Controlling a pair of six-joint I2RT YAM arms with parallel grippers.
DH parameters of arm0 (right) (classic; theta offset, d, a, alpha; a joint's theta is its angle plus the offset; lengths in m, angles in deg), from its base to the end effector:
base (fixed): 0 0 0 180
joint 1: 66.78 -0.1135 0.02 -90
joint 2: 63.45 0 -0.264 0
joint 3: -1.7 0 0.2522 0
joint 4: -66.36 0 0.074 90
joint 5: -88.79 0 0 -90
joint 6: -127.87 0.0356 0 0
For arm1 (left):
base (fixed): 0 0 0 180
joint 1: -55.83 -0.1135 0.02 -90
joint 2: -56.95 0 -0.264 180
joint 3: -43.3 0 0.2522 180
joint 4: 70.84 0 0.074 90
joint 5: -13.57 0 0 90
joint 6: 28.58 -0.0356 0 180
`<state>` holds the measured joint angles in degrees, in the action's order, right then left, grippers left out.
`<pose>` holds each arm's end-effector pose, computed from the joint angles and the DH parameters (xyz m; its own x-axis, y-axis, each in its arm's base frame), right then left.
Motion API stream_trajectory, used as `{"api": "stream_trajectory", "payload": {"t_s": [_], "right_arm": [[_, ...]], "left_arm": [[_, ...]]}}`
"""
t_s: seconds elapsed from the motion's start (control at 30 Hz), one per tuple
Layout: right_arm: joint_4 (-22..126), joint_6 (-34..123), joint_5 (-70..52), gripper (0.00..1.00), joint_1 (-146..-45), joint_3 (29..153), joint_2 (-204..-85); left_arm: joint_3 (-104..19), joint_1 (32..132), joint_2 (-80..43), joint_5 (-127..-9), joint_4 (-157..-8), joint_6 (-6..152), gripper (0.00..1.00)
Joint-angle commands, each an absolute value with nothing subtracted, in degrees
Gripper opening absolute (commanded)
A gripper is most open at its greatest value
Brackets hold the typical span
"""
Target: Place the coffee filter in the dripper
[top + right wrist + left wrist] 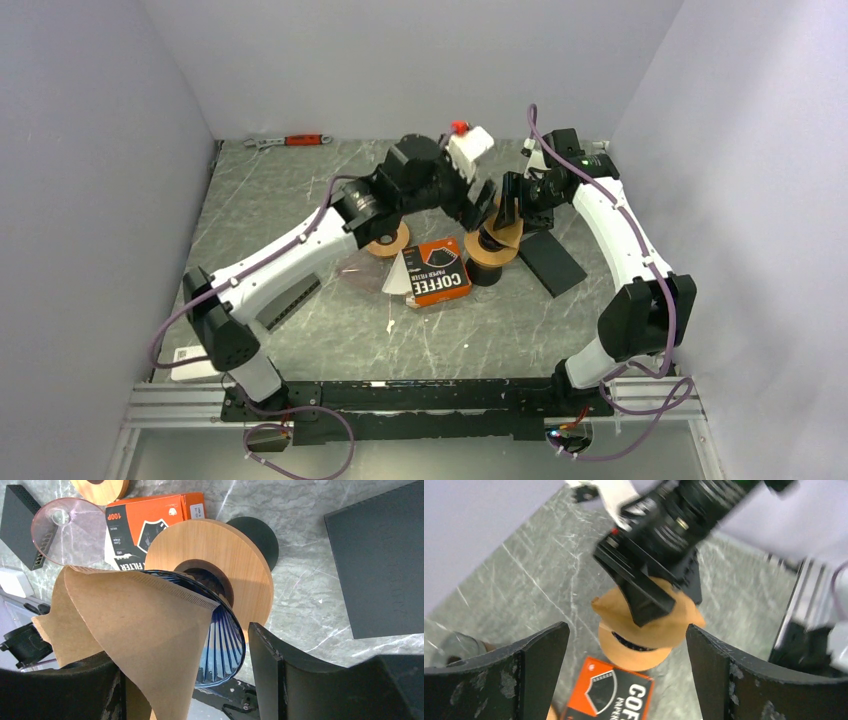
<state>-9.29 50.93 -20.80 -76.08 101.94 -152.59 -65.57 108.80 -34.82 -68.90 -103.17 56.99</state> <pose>0.3037 0.0618 0.3289 -0.9346 0.0627 -0.3502 -0.0855 0.9160 0.3920 0.2219 -0.3019 0.4228 -0.0907 0.2474 -0.9647 0.8772 0.4784 0.0402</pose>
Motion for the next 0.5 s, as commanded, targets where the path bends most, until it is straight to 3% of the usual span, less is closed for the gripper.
{"api": "stream_trajectory", "payload": {"t_s": [0.0,0.2,0.47], "right_arm": [[-9.95,50.85,-21.15,0.65,-75.83,104.35,-150.69],[-11.23,51.28,-20.60,0.66,-75.70,106.13,-149.99],[-13.65,52.98,-21.26,0.68,-74.73,110.09,-150.80]], "left_arm": [[-77.47,104.76,-40.39,-74.44,-113.87,87.26,0.92],[-84.27,94.31,-48.03,-56.35,-122.63,105.66,0.82],[-85.31,92.65,-51.76,-47.19,-124.64,107.05,0.86]]}}
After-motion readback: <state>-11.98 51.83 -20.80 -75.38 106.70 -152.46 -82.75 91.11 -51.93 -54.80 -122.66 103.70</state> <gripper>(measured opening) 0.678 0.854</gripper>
